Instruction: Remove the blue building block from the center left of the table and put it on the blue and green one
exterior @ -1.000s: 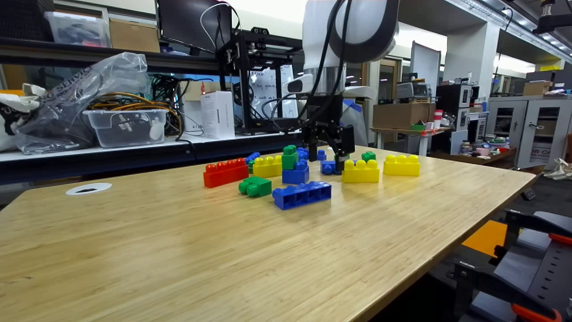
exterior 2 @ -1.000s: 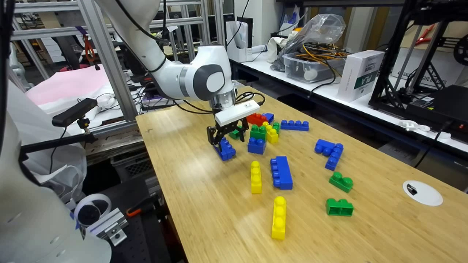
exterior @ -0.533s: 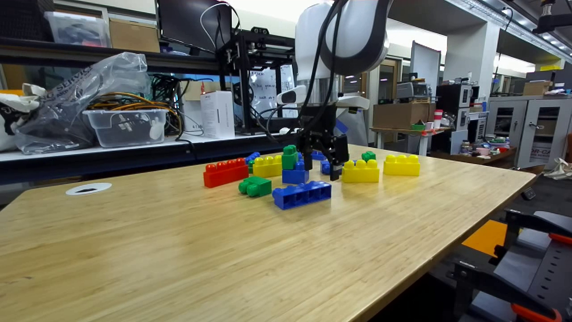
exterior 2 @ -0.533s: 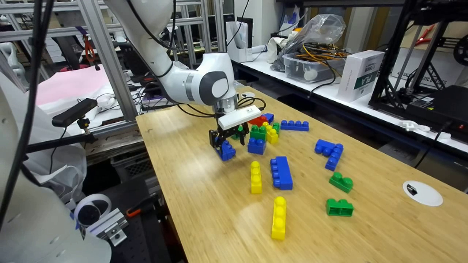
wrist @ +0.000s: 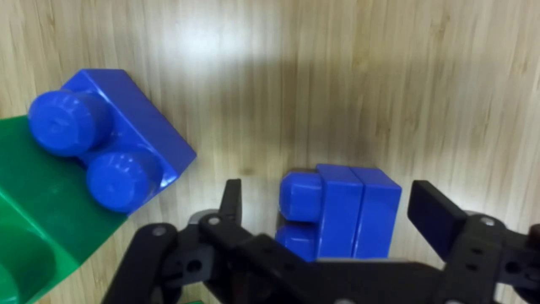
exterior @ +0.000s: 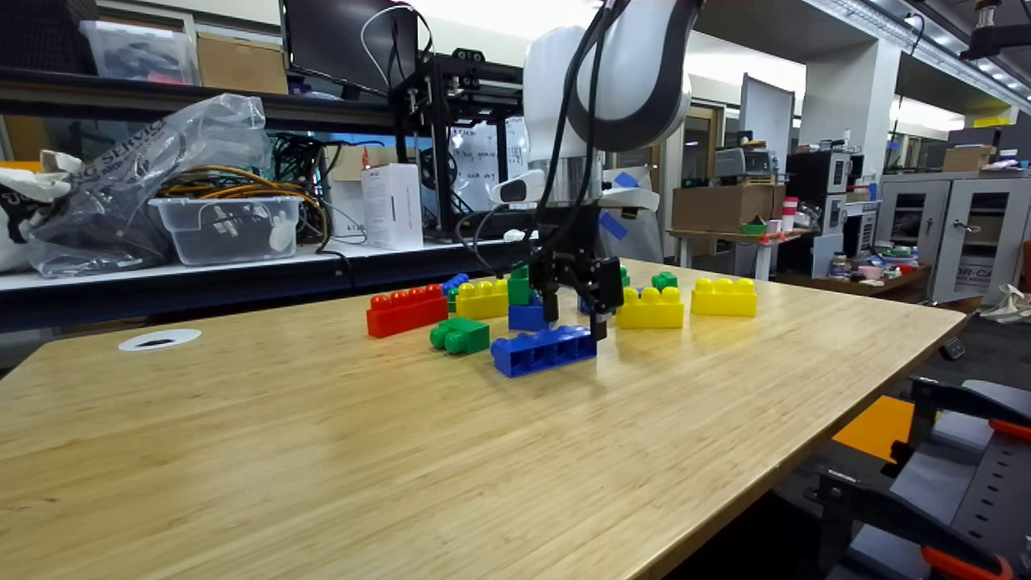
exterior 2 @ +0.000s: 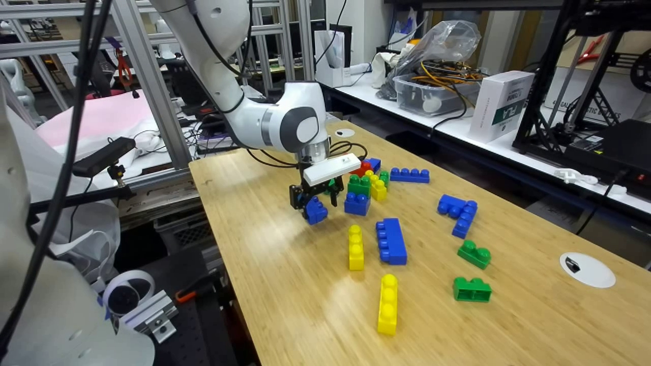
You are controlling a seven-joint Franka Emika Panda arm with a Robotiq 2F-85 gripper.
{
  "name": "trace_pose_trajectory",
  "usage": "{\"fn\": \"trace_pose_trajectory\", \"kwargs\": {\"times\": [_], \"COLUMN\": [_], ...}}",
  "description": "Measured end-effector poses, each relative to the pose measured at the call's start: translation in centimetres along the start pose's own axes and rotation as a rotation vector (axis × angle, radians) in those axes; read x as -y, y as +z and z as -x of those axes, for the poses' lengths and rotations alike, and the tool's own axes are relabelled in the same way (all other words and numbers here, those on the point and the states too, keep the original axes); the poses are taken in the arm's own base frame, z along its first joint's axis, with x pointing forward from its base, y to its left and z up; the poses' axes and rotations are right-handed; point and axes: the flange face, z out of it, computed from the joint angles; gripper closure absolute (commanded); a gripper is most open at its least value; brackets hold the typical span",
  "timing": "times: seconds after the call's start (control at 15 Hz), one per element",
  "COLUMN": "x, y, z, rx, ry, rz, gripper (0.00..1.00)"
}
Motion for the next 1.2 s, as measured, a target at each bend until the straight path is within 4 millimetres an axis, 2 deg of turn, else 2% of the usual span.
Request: {"fn": "trace_pose_trajectory", "kwargs": {"times": [0.2, 0.27, 0.33, 0.67, 1.2], "x": [0.02, 0.02, 0.02, 0.05, 0.01], "y": [0.15, 0.16, 0.16, 0.15, -0.02], "z": [0.10, 0.11, 0.11, 0.01, -0.08], "rx": [0.000, 0.000, 0.000, 0.000, -0.003], "ry": [0.002, 0.002, 0.002, 0.000, 0.002], "rz": [-0.003, -0.004, -0.004, -0.004, -0.001], "gripper": [0.00, 0.25, 0.26, 0.62, 0.62]}}
